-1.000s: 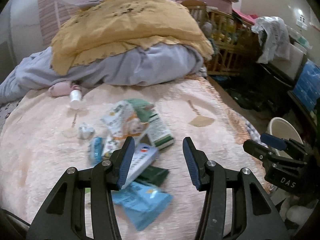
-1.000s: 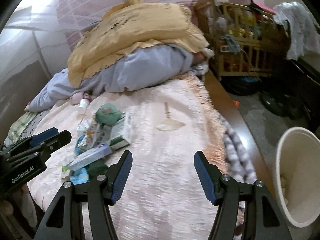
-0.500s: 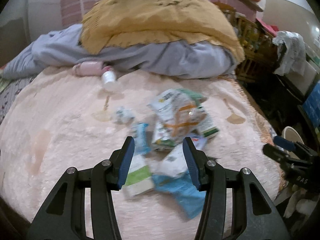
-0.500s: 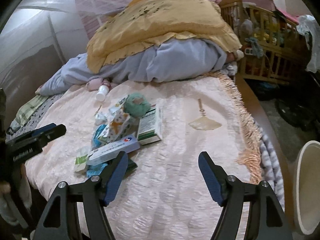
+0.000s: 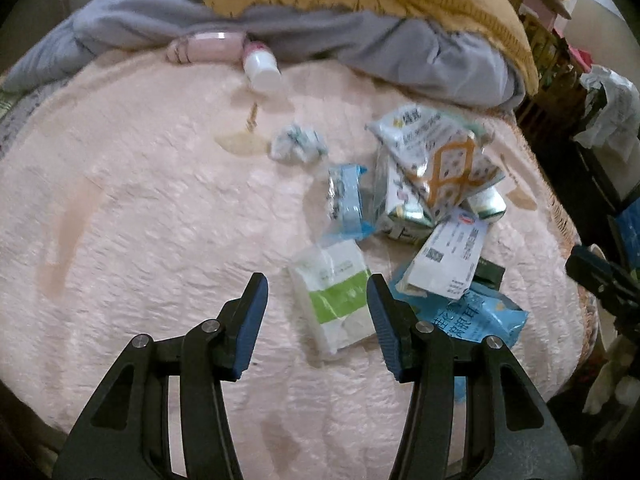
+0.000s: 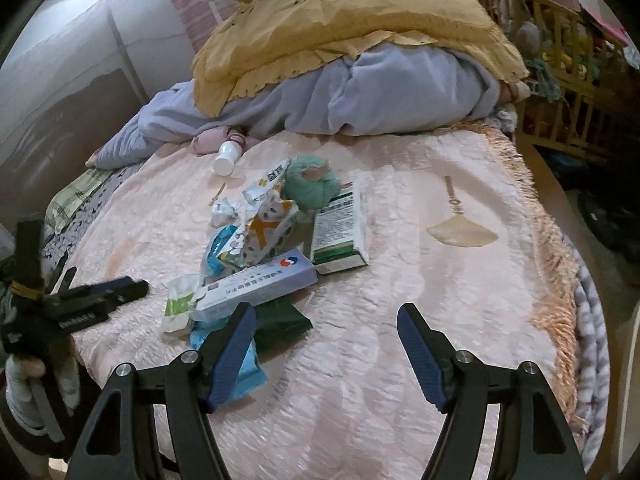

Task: Collect trash
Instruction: 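Move both tools back over the trash on the bed, then grasp the white snack bag with the right tool while the left grasps a clear wrapper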

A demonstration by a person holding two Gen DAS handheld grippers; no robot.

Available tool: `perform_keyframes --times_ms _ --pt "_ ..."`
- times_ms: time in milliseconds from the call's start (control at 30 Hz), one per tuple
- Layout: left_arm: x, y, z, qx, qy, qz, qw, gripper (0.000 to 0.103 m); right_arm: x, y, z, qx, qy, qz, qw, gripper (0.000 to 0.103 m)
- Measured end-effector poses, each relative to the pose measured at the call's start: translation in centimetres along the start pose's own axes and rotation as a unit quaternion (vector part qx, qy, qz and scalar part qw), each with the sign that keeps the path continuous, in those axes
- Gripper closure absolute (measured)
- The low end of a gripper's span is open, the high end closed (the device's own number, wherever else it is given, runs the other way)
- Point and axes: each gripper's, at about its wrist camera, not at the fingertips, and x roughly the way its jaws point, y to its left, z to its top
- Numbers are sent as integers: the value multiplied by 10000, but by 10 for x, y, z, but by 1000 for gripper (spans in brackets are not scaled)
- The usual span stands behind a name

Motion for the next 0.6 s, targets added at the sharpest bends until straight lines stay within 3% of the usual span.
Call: perform_keyframes --times_ms 233,400,467,600 --pt "47 -7 0 -87 319 41 9994 51 19 17 17 -130 78 135 9998 31" --pt "57 -12 -1 73 319 19 9995 52 35 30 37 -247 56 235 9994 30" --pt "55 -6 3 11 302 -95 9995 73 46 34 50 -265 102 262 9993 28" --pt "42 9 13 -137 130 -204 9996 85 70 38 68 -303 225 247 9990 26"
